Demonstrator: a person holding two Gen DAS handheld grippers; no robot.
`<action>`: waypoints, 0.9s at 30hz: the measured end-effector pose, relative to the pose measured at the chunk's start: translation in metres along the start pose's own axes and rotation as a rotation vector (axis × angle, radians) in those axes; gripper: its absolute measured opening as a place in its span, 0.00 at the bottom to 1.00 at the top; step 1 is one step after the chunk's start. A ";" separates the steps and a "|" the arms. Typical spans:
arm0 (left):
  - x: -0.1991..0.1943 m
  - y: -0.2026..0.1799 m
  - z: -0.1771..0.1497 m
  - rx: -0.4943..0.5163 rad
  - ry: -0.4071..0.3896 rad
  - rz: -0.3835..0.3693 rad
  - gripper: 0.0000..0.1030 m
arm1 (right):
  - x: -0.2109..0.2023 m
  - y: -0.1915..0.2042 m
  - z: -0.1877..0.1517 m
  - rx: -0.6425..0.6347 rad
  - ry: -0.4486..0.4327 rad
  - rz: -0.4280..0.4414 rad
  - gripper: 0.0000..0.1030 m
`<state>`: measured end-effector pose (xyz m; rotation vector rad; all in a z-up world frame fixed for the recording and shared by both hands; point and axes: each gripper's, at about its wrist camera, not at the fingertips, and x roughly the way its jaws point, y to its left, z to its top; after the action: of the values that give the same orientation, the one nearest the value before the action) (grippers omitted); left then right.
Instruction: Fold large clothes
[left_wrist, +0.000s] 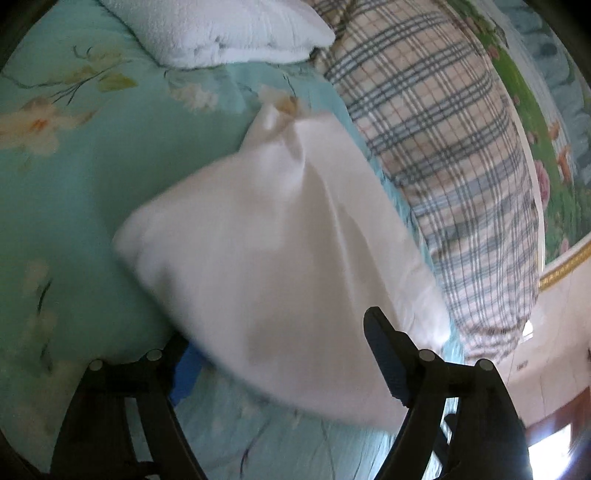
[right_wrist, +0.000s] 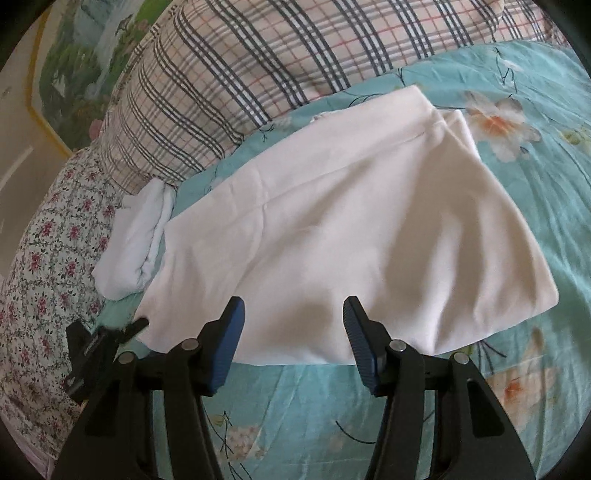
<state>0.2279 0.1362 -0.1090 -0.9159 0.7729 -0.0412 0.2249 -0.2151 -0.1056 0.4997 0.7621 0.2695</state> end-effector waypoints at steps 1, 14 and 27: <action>0.005 -0.001 0.005 0.002 -0.011 0.001 0.73 | 0.003 0.002 0.001 -0.004 0.003 -0.005 0.55; 0.021 0.000 0.028 0.045 -0.015 -0.015 0.06 | 0.112 0.083 0.046 -0.232 0.144 0.013 0.13; -0.001 -0.155 -0.007 0.472 0.010 -0.271 0.05 | 0.163 0.046 0.044 -0.042 0.315 0.145 0.03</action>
<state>0.2666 0.0346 0.0018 -0.5628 0.6064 -0.4487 0.3678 -0.1242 -0.1506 0.4792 1.0256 0.5059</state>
